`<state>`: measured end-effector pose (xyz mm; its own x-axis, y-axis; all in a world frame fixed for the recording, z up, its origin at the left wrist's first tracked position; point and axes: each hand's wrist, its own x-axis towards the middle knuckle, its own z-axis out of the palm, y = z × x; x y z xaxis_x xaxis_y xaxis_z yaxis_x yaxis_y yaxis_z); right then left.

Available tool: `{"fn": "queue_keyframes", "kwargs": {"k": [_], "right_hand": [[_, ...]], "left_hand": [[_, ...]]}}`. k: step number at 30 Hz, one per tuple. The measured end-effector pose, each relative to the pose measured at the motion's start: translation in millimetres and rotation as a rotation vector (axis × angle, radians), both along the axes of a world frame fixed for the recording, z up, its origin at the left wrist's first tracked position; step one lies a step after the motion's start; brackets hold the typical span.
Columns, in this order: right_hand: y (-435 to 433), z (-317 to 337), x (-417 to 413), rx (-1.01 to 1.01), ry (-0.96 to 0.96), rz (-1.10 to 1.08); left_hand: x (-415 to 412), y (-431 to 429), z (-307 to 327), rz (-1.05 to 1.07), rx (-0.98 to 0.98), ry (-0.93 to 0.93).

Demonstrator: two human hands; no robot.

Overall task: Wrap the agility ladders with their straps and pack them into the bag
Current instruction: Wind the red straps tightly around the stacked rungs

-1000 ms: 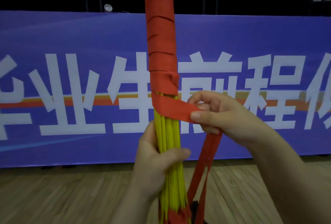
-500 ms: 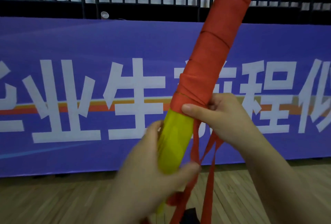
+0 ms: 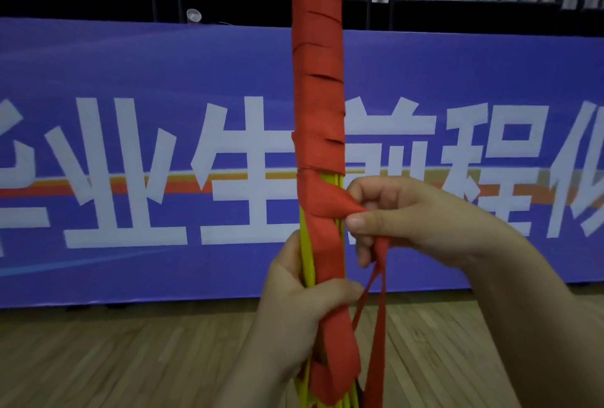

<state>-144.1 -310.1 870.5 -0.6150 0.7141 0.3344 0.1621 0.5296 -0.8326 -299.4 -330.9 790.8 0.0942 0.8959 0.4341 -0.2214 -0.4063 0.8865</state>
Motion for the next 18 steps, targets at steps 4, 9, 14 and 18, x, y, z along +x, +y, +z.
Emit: {"fn": "queue_keyframes", "kwargs": {"k": [4, 9, 14, 18], "right_hand": [[7, -1, 3, -0.067, 0.092, 0.151], [5, 7, 17, 0.022, 0.024, 0.08], [7, 0, 13, -0.011, 0.177, 0.168], [8, -3, -4, 0.006, 0.204, 0.164]], "left_hand": [[-9, -4, 0, -0.079, 0.033, 0.059], [-13, -9, 5, -0.068, 0.06, 0.105], [-20, -15, 11, -0.199, 0.074, 0.046], [-20, -11, 7, -0.771, -0.006, -0.098]]}}
